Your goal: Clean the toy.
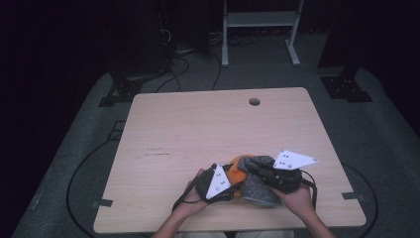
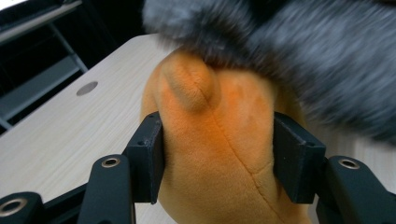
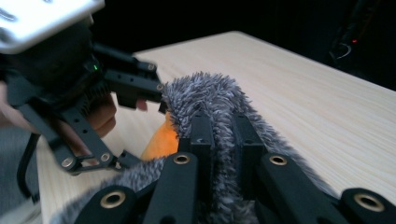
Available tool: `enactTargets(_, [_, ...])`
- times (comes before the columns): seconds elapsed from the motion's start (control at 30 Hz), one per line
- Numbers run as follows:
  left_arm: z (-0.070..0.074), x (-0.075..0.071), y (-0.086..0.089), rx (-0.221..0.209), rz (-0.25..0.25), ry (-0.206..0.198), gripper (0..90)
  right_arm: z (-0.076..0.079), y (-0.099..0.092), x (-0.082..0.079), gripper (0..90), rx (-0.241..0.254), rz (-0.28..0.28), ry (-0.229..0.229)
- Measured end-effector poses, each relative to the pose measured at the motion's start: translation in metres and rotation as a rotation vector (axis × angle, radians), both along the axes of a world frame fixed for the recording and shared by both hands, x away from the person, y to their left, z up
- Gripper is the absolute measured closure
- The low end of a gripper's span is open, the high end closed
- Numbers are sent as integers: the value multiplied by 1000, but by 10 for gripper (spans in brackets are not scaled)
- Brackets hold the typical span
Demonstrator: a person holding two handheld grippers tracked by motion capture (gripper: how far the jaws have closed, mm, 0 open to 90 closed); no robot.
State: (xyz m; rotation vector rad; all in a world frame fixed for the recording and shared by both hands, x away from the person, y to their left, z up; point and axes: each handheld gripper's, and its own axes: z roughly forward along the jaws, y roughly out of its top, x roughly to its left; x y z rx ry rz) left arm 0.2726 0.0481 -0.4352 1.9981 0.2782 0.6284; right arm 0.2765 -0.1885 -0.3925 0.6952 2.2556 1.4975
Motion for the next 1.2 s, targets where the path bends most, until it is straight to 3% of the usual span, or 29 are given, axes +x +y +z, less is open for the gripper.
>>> enactTargets(0.1, [-4,-1,3,4,-15,-5,425,-5,-2,4,810,-6,-2,17])
enactTargets(0.17, [-4,1,5,-2,-19,9,427,-9,-11,9,811,-17,-39,30])
enactTargets(0.23, [-5,1,6,-9,-25,16,427,-16,-26,17,810,18,-71,90])
enactTargets(0.4, [-6,4,9,2,-31,26,426,-17,-24,18,812,28,-70,98])
enactTargets(0.5, [-7,7,13,-13,-34,47,427,-22,-28,23,812,45,-77,138])
enactTargets(0.57, [-7,8,15,-12,-46,54,427,-25,-34,29,812,44,-112,177])
enactTargets(0.67, [-7,9,18,-14,-51,62,415,-24,-36,30,813,62,-120,181])
enactTargets(0.7, [-5,10,18,-27,-41,83,384,-24,-34,28,813,55,-118,178])
enactTargets(0.73, [-4,12,18,-42,-27,107,286,-25,-31,27,814,56,-112,181])
enactTargets(0.8, [-1,17,19,-95,-9,175,197,-24,-25,24,815,53,-96,168])
enactTargets(0.87, [-1,17,21,-90,-4,174,212,-22,-19,20,815,45,-80,145])
enactTargets(0.93, [-3,16,23,-79,-10,151,307,-23,-19,20,815,37,-79,137])
enactTargets(1.0, [-4,16,23,-61,-3,146,356,-27,-26,23,814,51,-89,166])
enactTargets(1.2, [-7,21,29,-48,14,165,382,-42,-48,32,815,52,-160,243])
